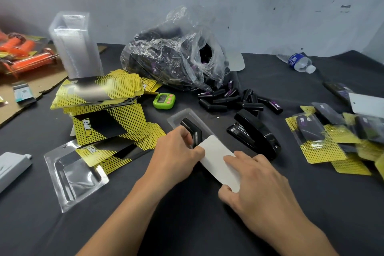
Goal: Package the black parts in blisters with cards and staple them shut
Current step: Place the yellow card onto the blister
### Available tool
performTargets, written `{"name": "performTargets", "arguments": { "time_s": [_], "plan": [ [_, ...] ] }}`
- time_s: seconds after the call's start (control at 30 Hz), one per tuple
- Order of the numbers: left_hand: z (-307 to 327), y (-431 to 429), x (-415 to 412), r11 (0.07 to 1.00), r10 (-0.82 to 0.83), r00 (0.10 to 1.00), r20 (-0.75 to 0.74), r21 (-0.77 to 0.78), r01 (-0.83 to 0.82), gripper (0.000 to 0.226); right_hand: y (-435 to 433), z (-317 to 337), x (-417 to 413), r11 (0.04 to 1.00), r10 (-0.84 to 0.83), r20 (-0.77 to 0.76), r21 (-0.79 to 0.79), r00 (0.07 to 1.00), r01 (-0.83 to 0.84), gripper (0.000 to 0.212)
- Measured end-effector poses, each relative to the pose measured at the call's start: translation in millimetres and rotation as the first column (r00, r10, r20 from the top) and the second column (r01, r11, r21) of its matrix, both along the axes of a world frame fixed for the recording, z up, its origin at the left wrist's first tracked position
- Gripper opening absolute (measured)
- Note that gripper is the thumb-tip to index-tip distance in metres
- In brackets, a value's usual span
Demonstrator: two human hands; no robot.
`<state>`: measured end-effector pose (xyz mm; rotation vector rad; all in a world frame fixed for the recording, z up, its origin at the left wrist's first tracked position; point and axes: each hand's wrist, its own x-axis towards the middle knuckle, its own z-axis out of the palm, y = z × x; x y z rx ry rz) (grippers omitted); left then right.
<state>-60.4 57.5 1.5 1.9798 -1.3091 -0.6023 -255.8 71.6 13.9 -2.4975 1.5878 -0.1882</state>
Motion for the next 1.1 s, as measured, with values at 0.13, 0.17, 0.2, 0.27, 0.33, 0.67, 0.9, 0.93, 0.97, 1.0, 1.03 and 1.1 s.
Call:
{"name": "performTargets", "arguments": {
  "time_s": [0.13, 0.17, 0.2, 0.27, 0.33, 0.67, 0.9, 0.93, 0.97, 1.0, 1.03, 1.1],
  "plan": [
    [-2, -1, 0, 1.000, -0.007, 1.000, 0.001, -0.001, 0.007, 0.015, 0, -7, 5, 1.000, -0.027, 0.036, 0.000, 0.999, 0.027, 0.049],
    [-2, -1, 0, 1.000, -0.015, 1.000, -0.012, -0.005, 0.015, 0.015, 0, -8, 7, 0.999, -0.032, 0.057, -0.001, 0.998, 0.032, 0.052],
    [-2, -2, -1, 1.000, -0.028, 0.999, -0.033, -0.007, 0.028, 0.015, 0, -9, 9, 0.999, -0.038, 0.083, 0.000, 0.996, 0.038, 0.054],
    [-3, -3, -1, 0.998, -0.059, 0.996, -0.072, -0.006, 0.058, 0.015, -2, -11, 11, 0.999, -0.054, 0.164, 0.011, 0.985, 0.053, 0.054],
    [-3, -5, 0, 0.997, -0.081, 0.993, -0.090, 0.009, 0.082, 0.015, -5, -13, 10, 0.997, -0.064, 0.262, 0.047, 0.963, 0.054, 0.057],
    [-2, -6, 14, 0.989, -0.142, 0.943, -0.301, 0.000, 0.149, 0.032, -44, -2, 3, 0.816, -0.385, 0.612, 0.576, 0.691, -0.055, 0.051],
    [-9, -9, 4, 1.000, -0.018, 0.929, -0.369, -0.017, 0.013, 0.049, -39, -10, 13, 0.825, -0.428, 0.630, 0.565, 0.647, -0.004, 0.018],
    [-9, -10, 3, 0.999, -0.033, 0.943, -0.332, -0.020, 0.028, 0.034, -38, -12, 15, 0.835, -0.420, 0.623, 0.550, 0.660, 0.011, 0.023],
    [-9, -9, 2, 0.999, -0.041, 0.953, -0.299, -0.024, 0.035, 0.022, -38, -13, 16, 0.848, -0.408, 0.616, 0.529, 0.674, 0.030, 0.026],
    [-10, -9, 3, 0.999, -0.042, 0.959, -0.279, -0.030, 0.035, 0.015, -37, -14, 16, 0.862, -0.395, 0.611, 0.505, 0.686, 0.046, 0.031],
    [-11, -9, 3, 0.999, -0.036, 0.962, -0.269, -0.038, 0.027, 0.011, -37, -16, 17, 0.874, -0.384, 0.615, 0.484, 0.689, 0.054, 0.035],
    [-10, -8, 2, 0.998, -0.010, 0.970, -0.242, -0.058, -0.004, 0.008, -36, -16, 17, 0.884, -0.373, 0.641, 0.466, 0.671, 0.046, 0.041]
  ]
}}
